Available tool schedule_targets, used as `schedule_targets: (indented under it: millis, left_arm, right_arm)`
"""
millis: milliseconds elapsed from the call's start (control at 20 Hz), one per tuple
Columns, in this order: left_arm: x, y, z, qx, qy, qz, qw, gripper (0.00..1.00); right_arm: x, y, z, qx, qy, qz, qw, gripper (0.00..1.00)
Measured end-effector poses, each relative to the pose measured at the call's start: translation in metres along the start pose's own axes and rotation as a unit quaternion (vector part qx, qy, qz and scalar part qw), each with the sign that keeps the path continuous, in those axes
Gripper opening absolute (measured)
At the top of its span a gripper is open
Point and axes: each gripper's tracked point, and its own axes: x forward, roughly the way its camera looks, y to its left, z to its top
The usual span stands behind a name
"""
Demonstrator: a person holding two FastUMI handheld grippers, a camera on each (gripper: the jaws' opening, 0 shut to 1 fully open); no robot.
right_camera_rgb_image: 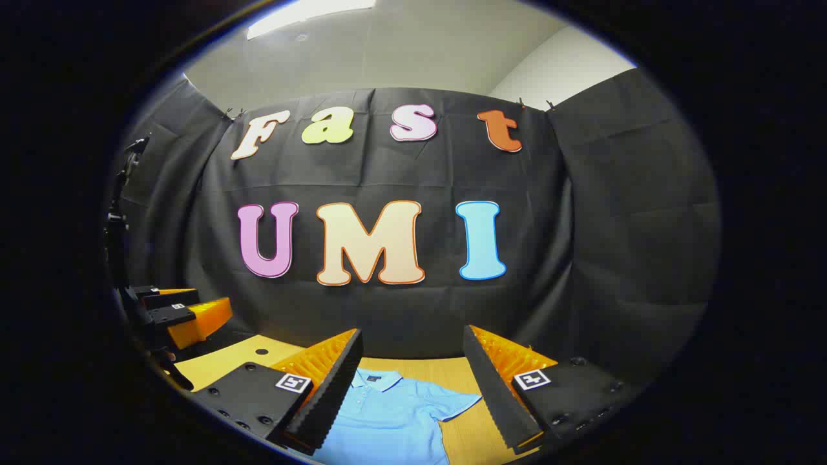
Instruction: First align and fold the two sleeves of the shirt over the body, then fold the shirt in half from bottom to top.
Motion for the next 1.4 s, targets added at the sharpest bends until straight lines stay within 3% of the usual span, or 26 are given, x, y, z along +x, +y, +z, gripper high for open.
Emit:
schedule_targets:
  millis: [900, 1400]
  left_arm:
    - [0.007, 0.011, -0.002, -0.004, -0.002, -0.002, 1.000, 0.95]
    - [0.017, 0.020, -0.003, 0.003, -0.009, -0.009, 1.000, 0.95]
  right_arm:
    - [0.020, 0.008, -0.011, -0.016, 0.007, 0.000, 1.000, 0.98]
    - [0.103, -0.043, -0.089, -0.058, 0.067, -0.070, 0.994, 0.98]
